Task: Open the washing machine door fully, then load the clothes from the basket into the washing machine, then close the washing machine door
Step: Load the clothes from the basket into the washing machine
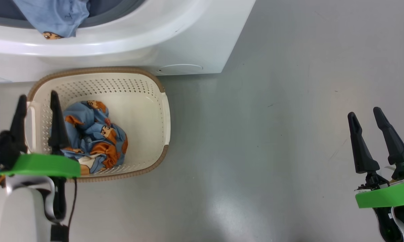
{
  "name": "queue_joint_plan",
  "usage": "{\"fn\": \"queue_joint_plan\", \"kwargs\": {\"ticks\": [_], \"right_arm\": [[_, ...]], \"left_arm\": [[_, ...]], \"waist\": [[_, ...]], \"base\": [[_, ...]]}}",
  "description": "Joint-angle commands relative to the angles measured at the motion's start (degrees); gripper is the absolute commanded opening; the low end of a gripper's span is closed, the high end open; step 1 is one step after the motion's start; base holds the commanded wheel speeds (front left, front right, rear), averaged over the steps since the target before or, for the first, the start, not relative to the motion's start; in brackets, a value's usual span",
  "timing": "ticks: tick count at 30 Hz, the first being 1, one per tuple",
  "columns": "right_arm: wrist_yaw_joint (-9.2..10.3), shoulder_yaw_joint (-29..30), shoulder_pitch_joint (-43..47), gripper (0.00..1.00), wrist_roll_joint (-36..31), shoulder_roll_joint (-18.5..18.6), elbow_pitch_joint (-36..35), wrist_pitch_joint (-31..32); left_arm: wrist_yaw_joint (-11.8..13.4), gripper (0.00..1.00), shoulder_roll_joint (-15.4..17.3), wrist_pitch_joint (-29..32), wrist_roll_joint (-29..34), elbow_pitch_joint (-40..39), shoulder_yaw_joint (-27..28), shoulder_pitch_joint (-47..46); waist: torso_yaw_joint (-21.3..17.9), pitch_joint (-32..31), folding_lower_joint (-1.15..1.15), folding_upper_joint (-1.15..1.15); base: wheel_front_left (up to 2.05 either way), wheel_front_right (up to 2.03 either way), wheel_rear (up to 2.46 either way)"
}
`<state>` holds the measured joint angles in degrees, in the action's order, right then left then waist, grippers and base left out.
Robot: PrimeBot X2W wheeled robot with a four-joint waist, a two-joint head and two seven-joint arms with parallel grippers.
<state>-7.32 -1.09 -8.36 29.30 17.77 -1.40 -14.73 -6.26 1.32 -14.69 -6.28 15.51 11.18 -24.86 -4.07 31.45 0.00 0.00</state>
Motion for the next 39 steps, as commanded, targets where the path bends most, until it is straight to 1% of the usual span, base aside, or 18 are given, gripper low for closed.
{"fn": "queue_joint_plan", "kwargs": {"ticks": [1, 10, 14, 18, 21, 22, 23, 24, 30, 39], "right_arm": [[-0.17, -0.8, 1.7, 1.00, -0.2, 1.0, -1.2, -0.3], [-0.17, -0.7, 1.6, 1.00, -0.2, 1.3, -1.3, -0.3], [-0.17, -0.7, 1.3, 1.00, -0.2, 1.4, -1.4, -0.3], [-0.17, -0.7, 1.1, 1.00, -0.2, 1.4, -1.3, -0.3], [-0.17, -0.7, 0.8, 1.00, -0.2, 1.4, -1.4, -0.3], [-0.17, -0.7, 0.7, 1.00, -0.2, 1.3, -1.4, -0.3], [-0.17, -0.7, 0.7, 1.00, -0.2, 1.3, -1.4, -0.3], [-0.17, -0.9, 0.4, 1.00, -0.2, 1.2, -1.3, -0.3], [-0.17, -1.2, -0.3, 1.00, -0.2, 1.1, -1.4, -0.3], [-0.17, -1.3, -0.9, 1.00, -0.2, 1.1, -1.4, -0.3]], "left_arm": [[0.7, 1.00, 1.6, -0.3, -0.9, -2.3, 0.8, 2.4], [2.0, 1.00, 1.6, -0.3, -2.0, -4.4, -1.0, 4.2], [1.9, 1.00, 1.6, -0.3, -1.5, -3.8, -1.7, 2.7], [1.5, 1.00, 1.6, -0.3, -1.2, -1.6, -2.2, -0.2], [1.2, 1.00, 2.0, -0.3, -0.8, 1.1, -2.8, -3.5], [1.0, 1.00, 2.3, -0.3, -0.5, 3.3, -3.3, -5.8], [1.0, 1.00, 2.3, -0.3, -0.5, 3.3, -3.3, -5.8], [0.8, 1.00, 2.6, -0.3, -0.4, 5.7, -3.7, -8.3], [0.6, 1.00, 3.6, -0.1, -0.6, 14.7, -4.7, -15.9], [0.9, 1.00, 5.3, 0.9, -0.2, 26.9, -6.0, -26.5]], "waist": [[0.1, -0.1, 0.00, 0.00], [0.5, -0.1, 0.00, 0.00], [0.6, 0.2, 0.00, 0.00], [0.7, 0.5, 0.00, 0.00], [0.8, 0.8, 0.00, 0.00], [0.8, 0.9, 0.00, 0.00], [0.8, 0.9, 0.00, 0.00], [0.7, 1.1, 0.00, 0.00], [0.3, 1.6, 0.00, 0.00], [-0.2, 2.4, 0.00, 0.00]], "base": [[0.00, 0.00, 0.00], [0.00, 0.00, 0.00], [0.00, 0.00, 0.00], [0.00, 0.00, 0.00], [0.00, 0.00, 0.00], [0.00, 0.00, 0.00], [0.00, 0.00, 0.00], [0.00, 0.00, 0.00], [0.00, 0.00, 0.00], [0.00, 0.00, 0.00]]}}
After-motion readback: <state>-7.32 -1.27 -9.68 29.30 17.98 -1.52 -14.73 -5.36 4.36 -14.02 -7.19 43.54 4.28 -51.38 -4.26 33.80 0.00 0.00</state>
